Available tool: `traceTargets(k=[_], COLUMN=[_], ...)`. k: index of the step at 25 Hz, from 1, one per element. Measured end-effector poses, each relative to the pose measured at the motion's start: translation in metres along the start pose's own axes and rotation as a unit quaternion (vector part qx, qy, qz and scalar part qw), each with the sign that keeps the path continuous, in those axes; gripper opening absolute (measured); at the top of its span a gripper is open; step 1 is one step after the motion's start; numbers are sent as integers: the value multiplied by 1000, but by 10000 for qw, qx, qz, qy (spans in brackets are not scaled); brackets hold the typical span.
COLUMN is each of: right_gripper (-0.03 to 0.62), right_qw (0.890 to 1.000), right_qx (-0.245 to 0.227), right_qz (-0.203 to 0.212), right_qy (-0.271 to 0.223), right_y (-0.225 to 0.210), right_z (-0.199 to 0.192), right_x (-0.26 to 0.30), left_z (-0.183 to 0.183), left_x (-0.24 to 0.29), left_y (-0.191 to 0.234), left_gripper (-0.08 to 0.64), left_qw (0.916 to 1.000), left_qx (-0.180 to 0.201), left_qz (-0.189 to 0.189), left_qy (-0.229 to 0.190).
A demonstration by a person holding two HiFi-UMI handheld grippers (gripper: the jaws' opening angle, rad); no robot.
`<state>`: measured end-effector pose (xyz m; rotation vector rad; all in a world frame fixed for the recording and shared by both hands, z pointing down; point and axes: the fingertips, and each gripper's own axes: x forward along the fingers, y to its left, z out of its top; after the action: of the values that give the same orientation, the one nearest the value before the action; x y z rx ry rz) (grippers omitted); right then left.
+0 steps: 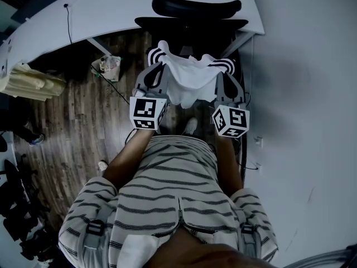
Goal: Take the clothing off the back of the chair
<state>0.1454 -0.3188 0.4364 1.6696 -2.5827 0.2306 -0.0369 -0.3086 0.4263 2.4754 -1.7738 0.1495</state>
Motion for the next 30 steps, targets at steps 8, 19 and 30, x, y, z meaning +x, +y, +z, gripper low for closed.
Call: traceTargets(k=[8, 19, 30], right_gripper=[25, 25, 25], right_qw=[10000, 10000, 9998], right_qx=[-30, -40, -54], right_qz=[-9, 4, 23], right_qy=[-5, 61, 182], right_y=[5, 10, 12], right_z=[-6, -21, -31], right_x=[-1, -2, 2], left_z=[-8, -21, -35], left_x=[-4, -6, -4], left_y=[0, -1, 0], left_gripper=[29, 29, 29], left_qw=[10000, 10000, 9999], left_qx=[38, 78, 66], left_qz=[24, 30, 64], left_qy=[11, -10, 74])
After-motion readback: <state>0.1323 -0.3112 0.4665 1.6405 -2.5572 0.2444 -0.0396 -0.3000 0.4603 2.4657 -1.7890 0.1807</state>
